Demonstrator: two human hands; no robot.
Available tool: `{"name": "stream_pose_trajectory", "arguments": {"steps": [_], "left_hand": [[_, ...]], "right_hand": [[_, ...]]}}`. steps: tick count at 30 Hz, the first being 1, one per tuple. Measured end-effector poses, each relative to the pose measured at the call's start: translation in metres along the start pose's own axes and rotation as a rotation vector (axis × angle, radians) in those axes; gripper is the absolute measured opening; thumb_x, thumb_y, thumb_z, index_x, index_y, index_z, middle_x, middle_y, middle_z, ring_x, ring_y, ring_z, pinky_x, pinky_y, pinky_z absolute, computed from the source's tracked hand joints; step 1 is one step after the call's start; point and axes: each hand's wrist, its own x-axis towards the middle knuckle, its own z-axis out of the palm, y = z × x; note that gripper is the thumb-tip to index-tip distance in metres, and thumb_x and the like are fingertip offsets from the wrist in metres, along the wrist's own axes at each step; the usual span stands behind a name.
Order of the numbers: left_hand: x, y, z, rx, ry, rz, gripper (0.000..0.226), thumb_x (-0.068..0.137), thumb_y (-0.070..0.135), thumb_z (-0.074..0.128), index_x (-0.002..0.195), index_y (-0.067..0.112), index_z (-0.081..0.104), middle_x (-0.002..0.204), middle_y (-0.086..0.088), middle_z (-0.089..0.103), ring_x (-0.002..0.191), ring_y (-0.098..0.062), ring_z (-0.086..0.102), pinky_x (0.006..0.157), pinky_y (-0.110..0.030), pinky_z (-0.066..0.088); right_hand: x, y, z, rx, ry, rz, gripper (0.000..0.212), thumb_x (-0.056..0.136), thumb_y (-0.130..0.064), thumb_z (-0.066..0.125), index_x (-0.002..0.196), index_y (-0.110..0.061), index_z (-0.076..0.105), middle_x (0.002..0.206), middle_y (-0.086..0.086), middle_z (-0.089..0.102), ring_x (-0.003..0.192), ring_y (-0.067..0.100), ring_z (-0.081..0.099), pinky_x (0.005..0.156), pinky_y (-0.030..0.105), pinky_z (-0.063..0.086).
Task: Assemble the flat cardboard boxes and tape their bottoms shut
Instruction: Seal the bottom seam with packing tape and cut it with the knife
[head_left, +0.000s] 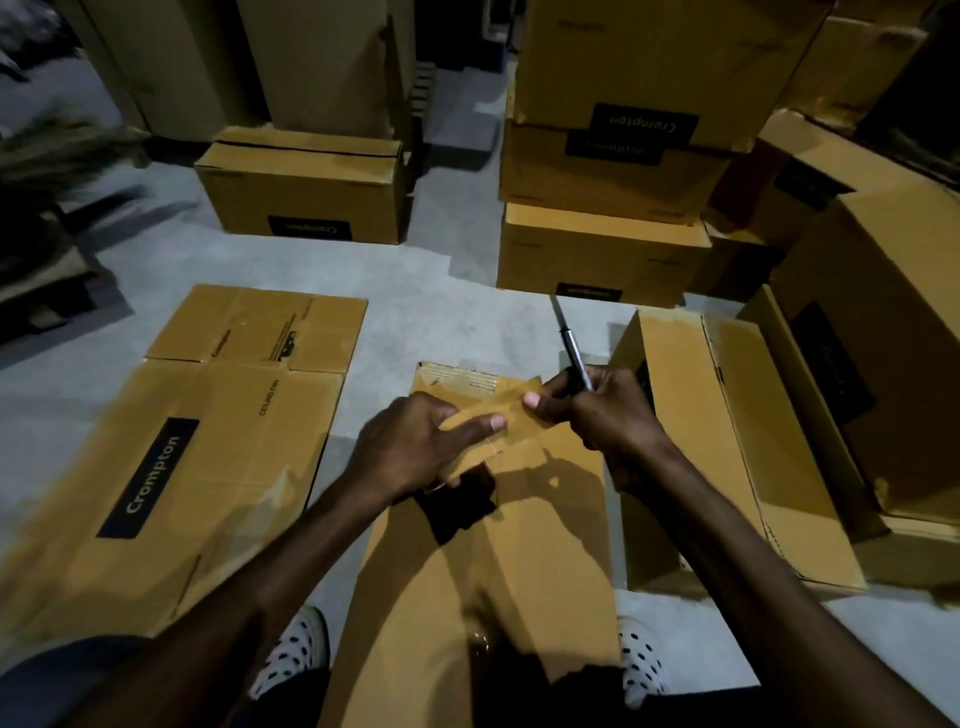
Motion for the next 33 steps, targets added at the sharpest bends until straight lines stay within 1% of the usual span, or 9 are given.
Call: {"name": "stream_pose_trajectory", "arguments": {"steps": [2,7,9,13,19,25,28,30,33], "left_hand": [[0.002,-0.004,-0.002,0.009,0.053,0.01,0.069,0.079,0.072,0.058,0.063,0.004,0.061,0.047,-0.006,0.05,0.043,-0.012,0.046,0.052,-0.028,0.03],[0.006,-0.006,-0.013,-0.123,-0.096,0.094,0.049,0.078,0.07,0.056,0.065,0.025,0.067,0.052,0.009,0.058,0.048,-0.009,0.055,0.056,-0.028,0.038],[0.009,-0.008,-0.017,-0.014,-0.038,0.093,0.045,0.078,0.068,0.06,0.061,0.026,0.067,0.051,0.009,0.058,0.048,-0.008,0.055,0.053,-0.025,0.036],[0.014,-0.004,-0.025,0.265,0.127,-0.009,0.052,0.07,0.073,0.065,0.073,0.022,0.069,0.073,0.007,0.062,0.068,-0.015,0.063,0.057,-0.023,0.043],[0.012,-0.015,-0.031,0.17,0.023,0.13,0.053,0.081,0.064,0.057,0.052,0.021,0.048,0.045,0.009,0.042,0.042,-0.006,0.042,0.051,-0.025,0.028],[0.018,-0.006,-0.032,0.393,0.208,0.001,0.063,0.063,0.081,0.062,0.055,0.02,0.053,0.049,0.007,0.039,0.05,-0.012,0.043,0.056,-0.026,0.031],[0.018,-0.011,-0.038,0.493,0.232,-0.008,0.07,0.058,0.088,0.055,0.05,0.021,0.04,0.045,0.005,0.038,0.043,-0.012,0.039,0.052,-0.025,0.028],[0.019,-0.02,-0.043,0.36,0.111,0.023,0.068,0.065,0.084,0.057,0.051,0.017,0.05,0.046,0.007,0.046,0.043,-0.009,0.043,0.052,-0.024,0.03],[0.02,-0.031,-0.052,0.065,-0.052,0.128,0.044,0.076,0.07,0.061,0.057,0.03,0.061,0.048,0.014,0.049,0.045,-0.004,0.044,0.052,-0.026,0.03]], "right_hand": [[0.0,-0.002,-0.005,0.017,0.019,0.049,0.021,0.081,-0.008,0.078,0.064,-0.012,0.067,0.05,-0.005,0.058,0.038,0.002,0.04,0.038,0.017,0.03],[0.005,-0.001,-0.012,0.02,0.071,0.123,0.012,0.078,-0.013,0.08,0.07,-0.012,0.071,0.062,0.0,0.065,0.046,0.009,0.036,0.039,0.022,0.027],[0.005,-0.001,-0.01,0.028,0.057,0.122,0.01,0.079,-0.013,0.08,0.073,-0.009,0.072,0.063,0.002,0.064,0.047,0.01,0.036,0.039,0.022,0.027],[0.002,-0.004,-0.01,0.048,0.061,0.115,0.01,0.081,-0.012,0.078,0.075,-0.006,0.072,0.064,0.003,0.062,0.047,0.01,0.035,0.038,0.021,0.027],[0.003,-0.005,-0.013,0.06,0.081,0.125,0.01,0.08,-0.012,0.078,0.079,-0.004,0.073,0.065,0.002,0.065,0.047,0.009,0.036,0.037,0.02,0.028],[0.004,-0.005,-0.004,0.097,0.082,0.146,0.007,0.08,-0.01,0.077,0.079,-0.006,0.071,0.068,0.003,0.062,0.051,0.01,0.037,0.039,0.021,0.029],[0.004,-0.007,-0.008,0.076,0.067,0.139,0.006,0.081,-0.012,0.076,0.081,-0.007,0.072,0.071,0.002,0.063,0.058,0.012,0.04,0.043,0.022,0.032],[0.005,-0.006,-0.017,0.067,0.12,0.152,0.01,0.08,-0.014,0.076,0.085,-0.006,0.073,0.076,0.004,0.064,0.06,0.013,0.04,0.044,0.022,0.033],[0.007,-0.008,-0.032,0.103,0.17,0.176,0.006,0.08,-0.013,0.076,0.077,-0.01,0.071,0.078,0.006,0.062,0.06,0.013,0.037,0.047,0.025,0.029]]}}
